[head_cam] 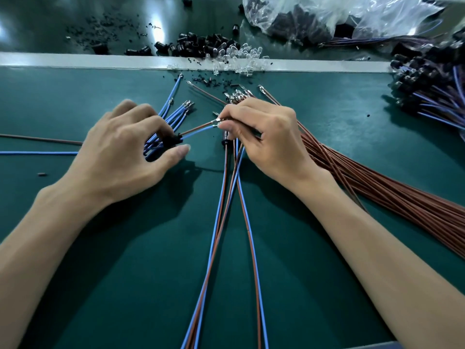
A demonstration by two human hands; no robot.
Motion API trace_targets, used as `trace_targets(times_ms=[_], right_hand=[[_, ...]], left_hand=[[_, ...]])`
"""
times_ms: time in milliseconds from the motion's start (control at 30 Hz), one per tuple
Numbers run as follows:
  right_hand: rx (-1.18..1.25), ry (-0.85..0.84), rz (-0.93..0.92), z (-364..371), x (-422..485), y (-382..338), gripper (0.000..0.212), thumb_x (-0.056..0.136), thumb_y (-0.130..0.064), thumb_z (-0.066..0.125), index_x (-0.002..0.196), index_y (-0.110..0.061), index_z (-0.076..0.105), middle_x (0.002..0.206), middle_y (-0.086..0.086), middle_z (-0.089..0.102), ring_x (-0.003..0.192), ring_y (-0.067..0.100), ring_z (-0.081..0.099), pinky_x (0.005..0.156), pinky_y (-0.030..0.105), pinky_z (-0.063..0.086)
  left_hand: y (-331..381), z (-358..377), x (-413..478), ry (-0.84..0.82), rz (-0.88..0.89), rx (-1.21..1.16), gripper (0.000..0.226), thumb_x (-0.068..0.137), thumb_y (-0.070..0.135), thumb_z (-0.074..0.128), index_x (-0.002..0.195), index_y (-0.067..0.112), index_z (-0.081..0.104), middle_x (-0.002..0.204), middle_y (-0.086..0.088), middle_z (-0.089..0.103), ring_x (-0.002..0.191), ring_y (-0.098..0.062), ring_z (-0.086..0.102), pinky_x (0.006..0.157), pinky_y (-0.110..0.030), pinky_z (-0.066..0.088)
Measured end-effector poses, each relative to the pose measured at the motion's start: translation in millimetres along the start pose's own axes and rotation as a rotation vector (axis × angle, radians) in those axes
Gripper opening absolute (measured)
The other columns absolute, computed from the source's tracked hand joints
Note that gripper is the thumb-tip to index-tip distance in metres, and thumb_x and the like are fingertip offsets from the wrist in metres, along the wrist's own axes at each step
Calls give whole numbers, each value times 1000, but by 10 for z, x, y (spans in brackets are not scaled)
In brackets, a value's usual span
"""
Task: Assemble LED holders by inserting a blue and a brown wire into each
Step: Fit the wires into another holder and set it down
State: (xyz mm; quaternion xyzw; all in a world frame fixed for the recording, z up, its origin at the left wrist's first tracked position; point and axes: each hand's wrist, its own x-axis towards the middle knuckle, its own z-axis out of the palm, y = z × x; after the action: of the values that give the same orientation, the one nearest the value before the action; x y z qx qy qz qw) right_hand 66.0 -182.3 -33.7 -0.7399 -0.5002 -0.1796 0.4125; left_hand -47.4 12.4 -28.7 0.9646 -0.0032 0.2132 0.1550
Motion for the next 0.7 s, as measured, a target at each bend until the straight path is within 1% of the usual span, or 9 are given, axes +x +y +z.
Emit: trace_targets(times_ms=[133, 200, 300, 333, 433, 567, 633, 700], right_hand=[[-1, 15, 16, -13, 8, 8, 12, 88, -5, 65, 89, 6, 70, 77, 13, 65, 61, 22, 61, 62, 34, 52], [-11, 9, 14, -17, 3, 4, 11, 87, -3, 65, 88, 7, 70, 77, 15, 65, 61, 23, 61, 62, 32, 52], [-27, -9, 2, -23, 5, -9, 8, 84, 1, 67, 87, 8, 70, 76, 16, 66, 62, 24, 61, 62, 25, 50], [-33, -16, -4, -25, 7, -14, 8, 84, 1, 68, 86, 8, 70, 76, 16, 66, 62, 23, 61, 61, 24, 49], [-44, -37, -43, -22, 8, -28, 8, 84, -1, 68, 86, 7, 71, 75, 14, 66, 62, 20, 59, 60, 26, 48], [-40, -69, -74, 4, -4, -54, 10, 86, -4, 68, 86, 5, 71, 77, 12, 66, 63, 20, 58, 60, 25, 46], [-32, -73, -78, 9, -5, -63, 10, 86, -4, 68, 86, 5, 71, 78, 12, 66, 63, 20, 57, 61, 22, 44], [-33, -71, -80, 8, -4, -64, 10, 86, -5, 68, 86, 5, 71, 78, 12, 66, 62, 20, 57, 61, 23, 44]], left_hand=[[-68, 48, 7, 22, 32, 60, 43, 84, 51, 52, 85, 12, 68, 83, 0, 62, 88, -26, 51, 75, -39, 45], [-74, 71, 12, 29, 50, 54, 39, 84, 48, 54, 83, 10, 66, 80, 0, 62, 85, -26, 51, 72, -39, 44], [-63, 66, 16, 30, 68, -9, 38, 84, 47, 54, 81, 10, 62, 79, 1, 62, 81, -22, 49, 69, -38, 44], [-53, 64, 16, 25, 69, -38, 38, 83, 47, 55, 81, 10, 62, 79, 0, 63, 79, -23, 51, 69, -38, 45], [0, 71, 6, -3, 59, -98, 35, 81, 44, 59, 85, 10, 64, 76, 0, 62, 70, -25, 53, 65, -37, 45], [68, 82, -10, 9, 34, -139, 34, 79, 45, 61, 85, 11, 64, 65, 7, 53, 55, -22, 45, 57, -31, 38], [93, 90, -10, 14, 33, -155, 37, 79, 48, 60, 85, 12, 63, 63, 7, 52, 53, -21, 44, 56, -31, 37], [109, 100, -12, 19, 36, -182, 38, 81, 49, 59, 86, 11, 63, 65, 6, 53, 54, -21, 44, 56, -31, 38]])
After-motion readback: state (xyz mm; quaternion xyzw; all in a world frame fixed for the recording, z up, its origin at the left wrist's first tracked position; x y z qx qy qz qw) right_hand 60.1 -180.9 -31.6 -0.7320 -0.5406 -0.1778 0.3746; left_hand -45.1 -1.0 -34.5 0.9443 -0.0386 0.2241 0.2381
